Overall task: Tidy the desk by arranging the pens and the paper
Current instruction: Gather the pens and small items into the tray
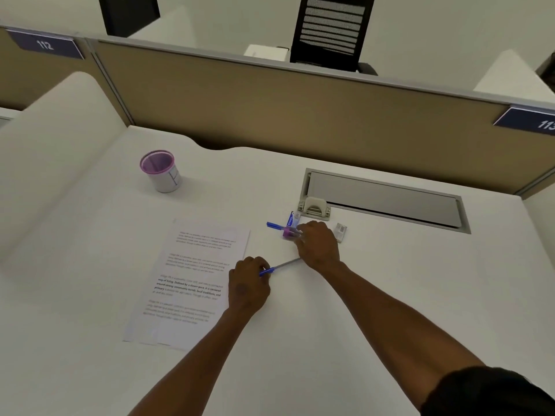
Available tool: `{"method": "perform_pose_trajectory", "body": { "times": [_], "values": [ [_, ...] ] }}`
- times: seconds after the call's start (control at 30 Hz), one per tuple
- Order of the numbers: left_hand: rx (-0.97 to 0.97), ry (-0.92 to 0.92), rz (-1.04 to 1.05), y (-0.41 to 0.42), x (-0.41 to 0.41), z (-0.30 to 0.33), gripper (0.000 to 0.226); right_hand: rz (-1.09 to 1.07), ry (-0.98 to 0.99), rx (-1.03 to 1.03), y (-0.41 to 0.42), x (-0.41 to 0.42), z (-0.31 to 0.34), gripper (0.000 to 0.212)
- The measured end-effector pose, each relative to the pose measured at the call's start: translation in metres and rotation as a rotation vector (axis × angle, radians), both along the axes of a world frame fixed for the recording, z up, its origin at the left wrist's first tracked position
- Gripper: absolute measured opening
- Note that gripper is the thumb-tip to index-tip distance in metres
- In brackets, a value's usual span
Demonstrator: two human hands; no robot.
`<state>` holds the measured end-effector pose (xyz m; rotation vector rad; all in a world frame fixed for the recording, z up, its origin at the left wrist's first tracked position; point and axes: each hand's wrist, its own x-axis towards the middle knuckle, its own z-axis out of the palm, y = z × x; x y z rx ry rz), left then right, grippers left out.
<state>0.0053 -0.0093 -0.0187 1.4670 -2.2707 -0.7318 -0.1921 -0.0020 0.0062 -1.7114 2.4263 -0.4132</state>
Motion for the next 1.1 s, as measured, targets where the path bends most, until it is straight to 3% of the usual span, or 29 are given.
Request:
{"method": "perform_pose_trajectory", "body": {
  "times": [0.17,0.23,0.37,0.43,0.63,0.73,0.87,0.93,1.0,1.1],
  "values": [
    [0.297,0.458,0.163,-0.010,0.005,0.012,0.016,0.001,0.042,0.079,-0.002,0.001,-0.013,0.027],
    [0.450,0.600,0.231,-0.017,0.005,0.018,0.019,-0.032,-0.034,0.055,-0.001,0.002,-0.016,0.026],
    [0.721,0.866,0.310,-0.030,0.004,0.030,0.014,-0.216,-0.685,-0.133,0.007,0.013,-0.006,0.022],
    [0.826,0.947,0.305,-0.034,0.000,0.036,0.012,-0.206,-0.999,-0.109,0.013,0.022,0.000,0.016],
    [0.762,0.918,0.457,-0.033,-0.023,0.043,0.017,-0.229,-1.412,0.014,0.026,0.045,0.010,0.023],
    [0.768,0.839,0.471,-0.025,-0.031,0.040,0.036,-0.281,-1.489,-0.051,0.029,0.052,0.007,0.028],
    [0.830,0.696,0.365,-0.009,-0.037,0.038,0.043,-0.244,-1.505,-0.097,0.031,0.058,0.005,0.023],
    [0.802,0.691,0.388,-0.006,-0.037,0.036,0.044,-0.196,-1.407,-0.085,0.034,0.057,0.002,0.023],
    [0.796,0.735,0.406,-0.008,-0.035,0.033,0.041,-0.133,-1.191,-0.048,0.035,0.053,-0.001,0.026],
    [0.892,0.830,0.437,-0.016,-0.030,0.033,0.042,-0.175,-0.941,-0.069,0.030,0.041,-0.004,0.027]
  ]
}}
